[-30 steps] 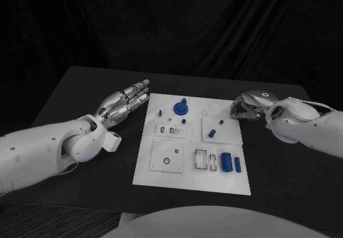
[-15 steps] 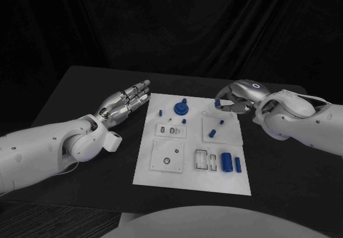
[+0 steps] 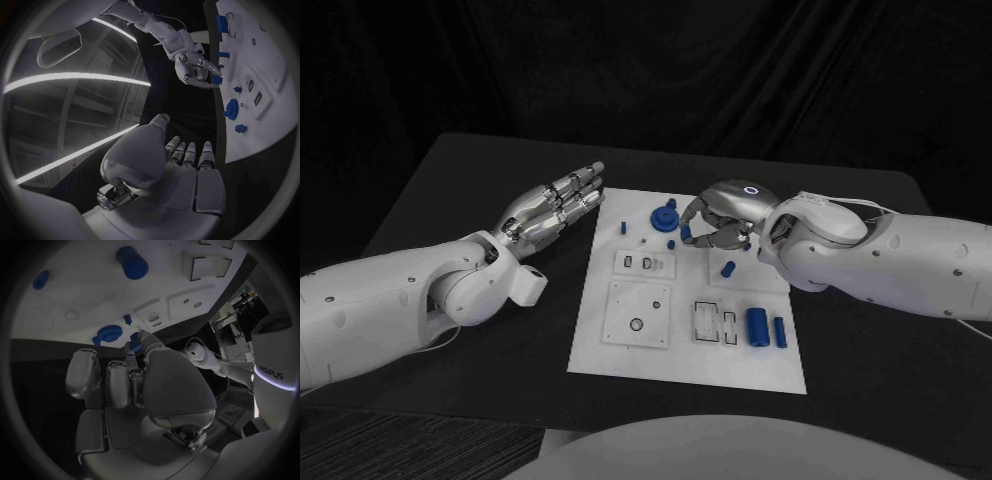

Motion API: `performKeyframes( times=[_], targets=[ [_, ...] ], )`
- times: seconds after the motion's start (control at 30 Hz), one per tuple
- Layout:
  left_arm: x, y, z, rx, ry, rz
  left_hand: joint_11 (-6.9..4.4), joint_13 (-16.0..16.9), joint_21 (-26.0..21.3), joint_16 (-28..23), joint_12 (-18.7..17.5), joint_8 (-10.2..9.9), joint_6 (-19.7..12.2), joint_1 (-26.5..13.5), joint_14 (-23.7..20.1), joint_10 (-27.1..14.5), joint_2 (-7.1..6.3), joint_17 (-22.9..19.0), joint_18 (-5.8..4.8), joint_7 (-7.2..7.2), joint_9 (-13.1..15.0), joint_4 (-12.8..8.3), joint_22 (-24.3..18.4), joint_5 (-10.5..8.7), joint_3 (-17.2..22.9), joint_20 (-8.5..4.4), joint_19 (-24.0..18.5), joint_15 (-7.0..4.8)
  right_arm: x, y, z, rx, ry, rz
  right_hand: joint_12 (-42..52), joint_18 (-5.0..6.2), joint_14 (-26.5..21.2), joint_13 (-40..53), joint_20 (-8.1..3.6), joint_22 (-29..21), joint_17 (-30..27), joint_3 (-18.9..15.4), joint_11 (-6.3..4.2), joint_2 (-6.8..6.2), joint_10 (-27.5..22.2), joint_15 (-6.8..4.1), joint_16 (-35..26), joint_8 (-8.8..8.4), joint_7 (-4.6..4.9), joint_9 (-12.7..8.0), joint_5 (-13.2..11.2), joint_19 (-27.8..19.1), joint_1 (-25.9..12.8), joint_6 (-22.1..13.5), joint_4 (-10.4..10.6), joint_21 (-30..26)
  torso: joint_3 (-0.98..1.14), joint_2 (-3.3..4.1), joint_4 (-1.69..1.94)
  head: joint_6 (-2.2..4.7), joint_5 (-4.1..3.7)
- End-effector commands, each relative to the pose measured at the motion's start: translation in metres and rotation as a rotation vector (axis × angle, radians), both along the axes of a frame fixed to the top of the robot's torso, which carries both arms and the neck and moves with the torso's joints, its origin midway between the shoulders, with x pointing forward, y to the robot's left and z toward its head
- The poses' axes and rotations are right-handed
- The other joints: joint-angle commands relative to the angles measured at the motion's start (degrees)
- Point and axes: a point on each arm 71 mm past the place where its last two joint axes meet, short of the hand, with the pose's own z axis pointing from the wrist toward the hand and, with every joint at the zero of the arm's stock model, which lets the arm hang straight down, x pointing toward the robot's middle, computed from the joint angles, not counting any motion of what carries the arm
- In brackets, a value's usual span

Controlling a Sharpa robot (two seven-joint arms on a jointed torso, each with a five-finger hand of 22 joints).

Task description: Assemble the parts on the task board

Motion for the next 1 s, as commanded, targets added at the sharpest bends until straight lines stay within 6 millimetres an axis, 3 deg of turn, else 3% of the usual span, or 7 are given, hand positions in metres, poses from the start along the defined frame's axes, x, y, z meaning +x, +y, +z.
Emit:
performKeyframes(
  times=[0.03,0.3,0.77,1.0],
  targets=[
    [-0.001,-0.003,0.001,-0.014,-0.002,-0.017,0.58,-0.1,-0.3,-0.2,-0.2,0.1,0.1,-0.7,0.1,0.0,-0.12,-0.1,0.84,0.36,0.1,-0.1,-0.1,0.2,0.3,0.4,-0.2,0.22,0.0,0.006,-0.012,-0.048,0.057,-0.002,0.1,0.45,4.3,15.1,0.09,7.7,7.0,-0.1,0.0,-0.21,6.1,-0.14,0.2,0.13,-1.05,4.0,0.5,0.2,-0.2,1.4,-0.2,0.1,0.06,0.03,0.02,-0.01,0.11],
    [-0.001,-0.004,0.001,-0.015,-0.002,-0.019,0.69,-0.1,-0.3,-0.2,-0.2,0.1,0.2,-0.7,0.1,0.0,-0.09,-0.1,0.87,0.49,0.1,-0.2,-0.1,0.21,0.3,0.44,-0.2,0.24,-0.004,0.02,-0.026,-0.065,0.1,0.024,0.1,0.45,4.3,15.1,0.16,7.7,7.0,-0.1,0.26,-0.36,6.1,0.02,0.2,0.0,-0.92,4.1,0.7,0.2,-0.3,1.3,-0.2,-0.1,0.03,0.03,-0.11,-0.01,0.37],
    [-0.001,-0.006,0.0,-0.017,0.002,-0.03,0.75,-0.1,-0.3,-0.2,-0.2,0.2,0.4,-0.8,0.1,0.0,-0.03,-0.1,0.89,0.58,0.1,-0.2,-0.1,0.22,0.4,0.47,-0.2,0.25,-0.006,0.029,-0.03,-0.079,0.122,0.039,0.1,0.49,4.3,15.1,0.27,7.7,7.0,-0.2,0.42,-0.4,6.1,0.18,0.2,-0.21,-0.76,4.2,0.5,0.1,-0.6,1.1,-0.2,-0.4,0.02,0.02,-0.2,-0.01,0.47],
    [-0.001,-0.007,0.0,-0.019,0.004,-0.034,0.75,-0.1,-0.3,-0.2,-0.2,0.2,0.4,-0.8,0.1,0.0,-0.03,-0.1,0.89,0.58,0.1,-0.2,-0.1,0.22,0.4,0.47,-0.2,0.25,-0.004,0.031,-0.031,-0.084,0.123,0.033,0.1,0.55,4.3,15.1,0.4,7.6,6.9,-0.1,0.55,-0.41,6.1,0.32,0.1,-0.73,-0.5,4.3,0.3,0.1,-0.6,0.5,-0.3,-0.7,0.02,-0.02,-0.03,-0.01,0.29]
  ],
)
